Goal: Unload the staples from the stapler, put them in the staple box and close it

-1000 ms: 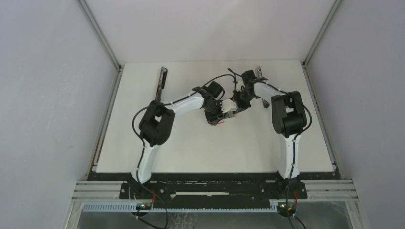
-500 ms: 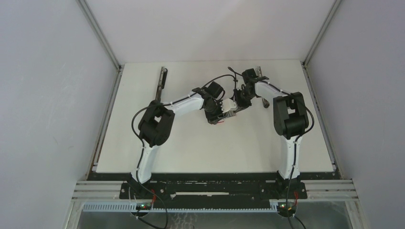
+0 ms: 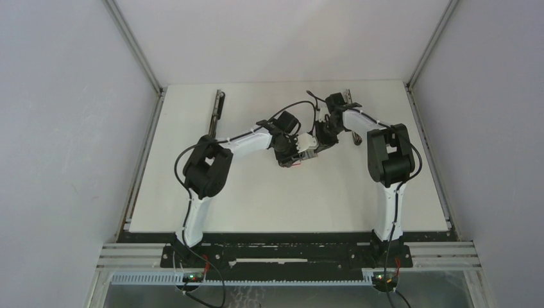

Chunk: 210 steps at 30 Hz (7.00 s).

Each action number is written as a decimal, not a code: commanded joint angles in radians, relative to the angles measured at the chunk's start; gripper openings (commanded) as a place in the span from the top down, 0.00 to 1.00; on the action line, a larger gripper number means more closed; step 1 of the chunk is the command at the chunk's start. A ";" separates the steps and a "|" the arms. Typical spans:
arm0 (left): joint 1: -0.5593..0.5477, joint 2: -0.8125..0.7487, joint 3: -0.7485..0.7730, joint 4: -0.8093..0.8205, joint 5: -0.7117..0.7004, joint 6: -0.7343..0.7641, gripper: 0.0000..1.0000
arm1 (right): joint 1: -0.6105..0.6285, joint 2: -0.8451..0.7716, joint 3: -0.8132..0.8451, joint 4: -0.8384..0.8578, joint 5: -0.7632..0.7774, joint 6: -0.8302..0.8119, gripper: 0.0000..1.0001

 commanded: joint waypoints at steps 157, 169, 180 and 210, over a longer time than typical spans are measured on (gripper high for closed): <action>-0.004 0.003 -0.019 0.067 0.035 -0.144 0.51 | 0.065 0.086 -0.037 0.106 -0.384 0.094 0.70; -0.005 0.004 -0.019 0.067 0.034 -0.143 0.51 | 0.064 0.075 -0.029 0.085 -0.334 0.080 0.70; -0.004 0.002 -0.028 0.067 0.026 -0.136 0.51 | 0.016 0.031 -0.042 0.105 -0.295 0.089 0.68; 0.032 -0.113 -0.080 0.147 0.071 -0.185 0.26 | 0.021 0.063 -0.018 0.047 -0.173 0.043 0.00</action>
